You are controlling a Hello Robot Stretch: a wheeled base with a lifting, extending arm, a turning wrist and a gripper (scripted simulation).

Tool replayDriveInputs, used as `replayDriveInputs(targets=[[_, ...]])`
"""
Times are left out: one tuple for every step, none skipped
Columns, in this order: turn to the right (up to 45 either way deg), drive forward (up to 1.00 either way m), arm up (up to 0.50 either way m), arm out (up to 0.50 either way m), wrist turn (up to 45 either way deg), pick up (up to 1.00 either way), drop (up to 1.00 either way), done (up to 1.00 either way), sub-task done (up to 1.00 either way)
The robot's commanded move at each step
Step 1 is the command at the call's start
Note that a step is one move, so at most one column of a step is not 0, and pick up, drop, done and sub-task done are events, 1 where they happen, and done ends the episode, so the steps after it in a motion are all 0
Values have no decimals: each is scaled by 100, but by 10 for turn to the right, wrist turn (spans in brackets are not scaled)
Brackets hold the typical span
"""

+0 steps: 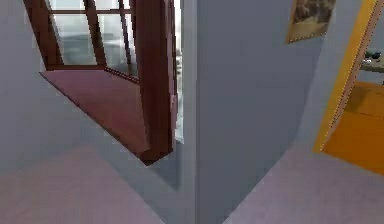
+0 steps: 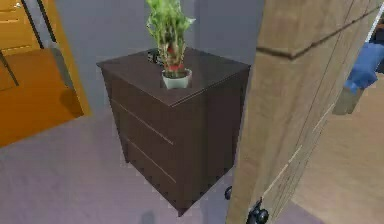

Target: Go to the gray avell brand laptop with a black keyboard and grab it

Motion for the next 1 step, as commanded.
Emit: replayDriveInputs(targets=[[330,0,0,0,0,0,0,0,0]])
